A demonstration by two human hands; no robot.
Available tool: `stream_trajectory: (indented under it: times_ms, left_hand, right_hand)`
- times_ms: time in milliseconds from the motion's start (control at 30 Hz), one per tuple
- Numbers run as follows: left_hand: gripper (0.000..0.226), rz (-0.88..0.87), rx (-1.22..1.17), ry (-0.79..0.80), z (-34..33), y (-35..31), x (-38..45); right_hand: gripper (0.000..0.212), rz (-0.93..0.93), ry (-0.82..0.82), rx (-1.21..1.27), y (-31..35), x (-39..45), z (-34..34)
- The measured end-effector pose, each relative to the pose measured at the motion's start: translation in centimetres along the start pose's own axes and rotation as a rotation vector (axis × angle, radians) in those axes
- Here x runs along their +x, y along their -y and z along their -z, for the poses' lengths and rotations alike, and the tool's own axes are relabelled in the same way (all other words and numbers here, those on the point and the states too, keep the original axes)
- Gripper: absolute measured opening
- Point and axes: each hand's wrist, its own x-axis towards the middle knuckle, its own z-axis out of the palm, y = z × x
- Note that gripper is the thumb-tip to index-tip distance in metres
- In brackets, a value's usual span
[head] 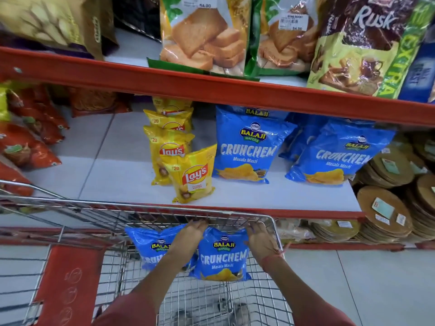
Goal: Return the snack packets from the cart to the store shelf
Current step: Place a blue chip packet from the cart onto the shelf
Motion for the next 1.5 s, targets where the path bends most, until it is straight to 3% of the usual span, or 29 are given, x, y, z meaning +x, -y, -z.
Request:
stream_trajectory:
  times_ms: [100, 267, 433, 533, 600, 667, 833, 967, 1100, 1300, 1500]
  left_hand:
    - [0.054, -0.065, 0.362, 0.058, -0.9, -0.2, 1.2]
    - [0.024, -0.022, 0.452, 0.102, -0.7, -0.7, 1.2]
    - [0.023, 0.009, 0.288, 0.012, -0.9, 0.9, -0.5]
    - [0.028, 0.001, 0.03, -0.136, 0.0, 0.1, -2.6]
    - [0.017, 0.048, -0.195, -0.29, 1.3, -0.7, -3.5]
    - [0.017, 0.094, -0.428, -0.344, 2.6, -1.4, -4.1]
    - [0.012, 0.048, -0.529, -0.521, 7.5, -3.6, -5.1]
    - [0.018, 0.044, -0.645, -0.638, 11.3, -5.7, -5.3]
    - [0.013, 0.001, -0.667, -0.776, 14.9, -8.5, -5.3]
    - [0.009, -0.05, -0.647, -0.891, 17.9, -12.3, -2.8]
    - [0.003, -0.039, -0.373, -0.899, 17.4, -14.4, 1.4]
  right_hand:
    - [0.045, -0.024, 0.013, -0.133, 0.0, -0.6, -0.1]
    - [0.021, -0.073, 0.1, -0.074, -0.9, -1.3, 0.4]
    - [0.018, -0.086, 0.061, 0.223, -2.0, -2.9, 2.6]
    - [0.014, -0.066, -0.085, 0.361, -3.2, -5.1, 3.9]
    - [0.014, -0.041, -0.177, 0.511, -4.2, -6.2, 5.2]
    - [0.014, 0.009, -0.238, 0.619, -4.8, -7.1, 7.3]
    - [0.028, 0.078, -0.362, 0.924, -5.9, -8.5, 12.1]
    - [0.02, 0.139, -0.465, 1.072, -6.5, -9.2, 16.2]
    - [0.013, 0.208, -0.615, 1.023, -7.4, -10.0, 20.6]
    - [0.025, 0.273, -0.771, 1.036, -10.0, -9.5, 25.4]
    - [0.022, 0.151, -0.811, 0.974, -12.8, -5.6, 25.6]
